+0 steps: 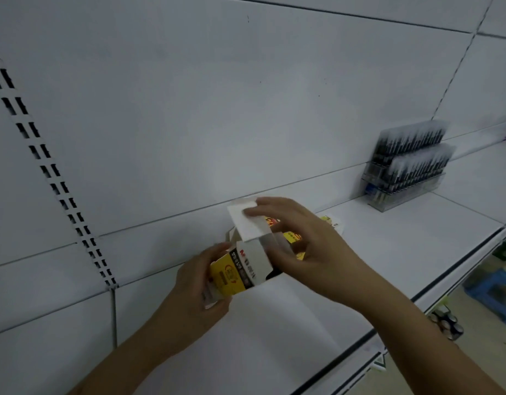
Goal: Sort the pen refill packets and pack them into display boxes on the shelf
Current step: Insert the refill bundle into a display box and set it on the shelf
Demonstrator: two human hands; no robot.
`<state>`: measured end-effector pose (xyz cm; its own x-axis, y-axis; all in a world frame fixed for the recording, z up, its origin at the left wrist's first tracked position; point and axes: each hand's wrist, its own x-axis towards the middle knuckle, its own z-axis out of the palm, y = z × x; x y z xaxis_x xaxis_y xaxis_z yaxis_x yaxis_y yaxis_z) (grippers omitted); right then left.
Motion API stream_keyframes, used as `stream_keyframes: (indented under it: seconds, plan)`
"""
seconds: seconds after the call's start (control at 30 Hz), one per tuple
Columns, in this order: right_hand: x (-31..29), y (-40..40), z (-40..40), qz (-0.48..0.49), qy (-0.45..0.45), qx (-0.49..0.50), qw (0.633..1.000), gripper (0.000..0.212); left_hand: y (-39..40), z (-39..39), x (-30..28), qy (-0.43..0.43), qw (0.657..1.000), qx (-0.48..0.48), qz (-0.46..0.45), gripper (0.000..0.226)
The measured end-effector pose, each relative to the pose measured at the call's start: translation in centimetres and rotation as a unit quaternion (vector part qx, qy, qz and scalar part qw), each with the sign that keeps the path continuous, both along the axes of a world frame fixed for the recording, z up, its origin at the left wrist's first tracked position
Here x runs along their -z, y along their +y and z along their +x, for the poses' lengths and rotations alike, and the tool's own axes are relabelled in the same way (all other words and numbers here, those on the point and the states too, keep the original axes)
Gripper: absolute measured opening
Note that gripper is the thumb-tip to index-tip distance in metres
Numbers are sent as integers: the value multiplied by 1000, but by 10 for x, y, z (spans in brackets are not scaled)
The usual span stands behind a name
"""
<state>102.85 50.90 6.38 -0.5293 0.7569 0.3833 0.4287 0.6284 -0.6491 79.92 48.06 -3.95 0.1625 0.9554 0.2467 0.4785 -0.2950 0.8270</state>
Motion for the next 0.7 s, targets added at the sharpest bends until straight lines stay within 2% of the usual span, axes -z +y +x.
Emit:
stream_keyframes:
  seconds: [0.1,0.17,0.27,0.4,0.5,0.6,0.7]
  plan:
    - [5,-4,-7,1,20,6,1000,47,-10,8,-15,-12,1000,20,5,86]
    - [7,-6,-14,6,29,22,999,49,-17,19,-29,-44,999,23,16,88]
    - [8,-10,-23,-11,25,13,1000,51,-23,32,-42,-107,994,11,32,70]
    - [9,-13,-26,-132,88,-4,987,59,-29,30,-43,-138,986,57,74,54]
    - [11,-12,-24,-155,107,-19,982,44,-30,24,-43,-160,981,68,82,51]
    - [14,-15,-19,-130,106,-35,985,36,-36,25,-45,-142,983,80,88,51]
    - [14,-15,-14,-128,159,-58,977,25,-29,28,-40,-146,981,91,87,43]
